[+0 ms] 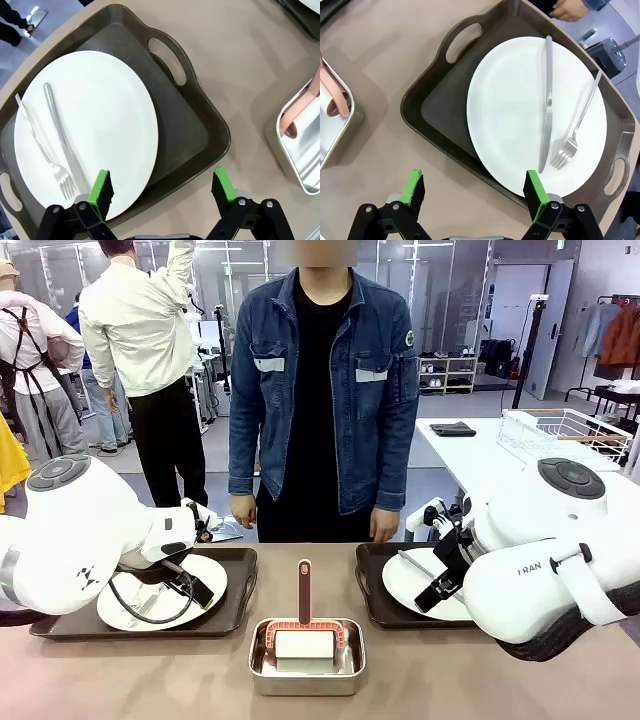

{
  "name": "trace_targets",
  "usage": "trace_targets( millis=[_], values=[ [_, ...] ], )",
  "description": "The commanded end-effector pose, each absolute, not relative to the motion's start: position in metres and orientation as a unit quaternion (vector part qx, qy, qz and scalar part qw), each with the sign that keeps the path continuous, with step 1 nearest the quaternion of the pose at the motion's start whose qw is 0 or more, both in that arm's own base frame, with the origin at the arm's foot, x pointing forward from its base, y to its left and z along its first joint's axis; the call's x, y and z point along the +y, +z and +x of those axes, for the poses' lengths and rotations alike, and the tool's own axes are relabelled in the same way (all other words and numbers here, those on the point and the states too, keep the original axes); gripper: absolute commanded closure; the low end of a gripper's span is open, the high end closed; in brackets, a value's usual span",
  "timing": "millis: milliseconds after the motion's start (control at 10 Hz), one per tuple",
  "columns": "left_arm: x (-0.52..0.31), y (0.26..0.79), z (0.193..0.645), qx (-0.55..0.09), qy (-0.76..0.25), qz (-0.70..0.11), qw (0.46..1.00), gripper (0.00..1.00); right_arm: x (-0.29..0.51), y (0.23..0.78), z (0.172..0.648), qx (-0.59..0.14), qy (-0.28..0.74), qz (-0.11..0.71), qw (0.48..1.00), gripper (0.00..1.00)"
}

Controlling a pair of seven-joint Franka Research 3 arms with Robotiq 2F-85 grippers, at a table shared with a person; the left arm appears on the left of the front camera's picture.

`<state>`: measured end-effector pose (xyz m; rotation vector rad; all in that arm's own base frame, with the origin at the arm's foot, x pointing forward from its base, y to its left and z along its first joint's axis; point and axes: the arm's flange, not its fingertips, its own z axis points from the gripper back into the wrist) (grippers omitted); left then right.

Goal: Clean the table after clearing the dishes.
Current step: When the left (or right) Handle tray is removed, use the left hand (or right hand) to clean the left (or right) side of the table with the Lint Roller.

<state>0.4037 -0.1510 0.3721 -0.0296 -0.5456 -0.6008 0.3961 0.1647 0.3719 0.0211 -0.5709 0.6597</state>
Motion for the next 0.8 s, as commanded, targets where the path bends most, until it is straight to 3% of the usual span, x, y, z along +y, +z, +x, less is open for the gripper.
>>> trace_targets(
  millis=[0,700],
  values=[
    [-0.1511,0.3721,0.4036,-0.265,-0.292,-0.014,0.919,0.00,0.1647,0.3718,0.3961,-0.276,0.319,0.010,0.906,0.00],
    [-0.1511,0.3721,0.4036,-0.265,-0.292,-0.014,0.919,0.00,0.1647,0.3718,0.3961,-0.276,0.319,0.010,0.906,0.00]
  ],
)
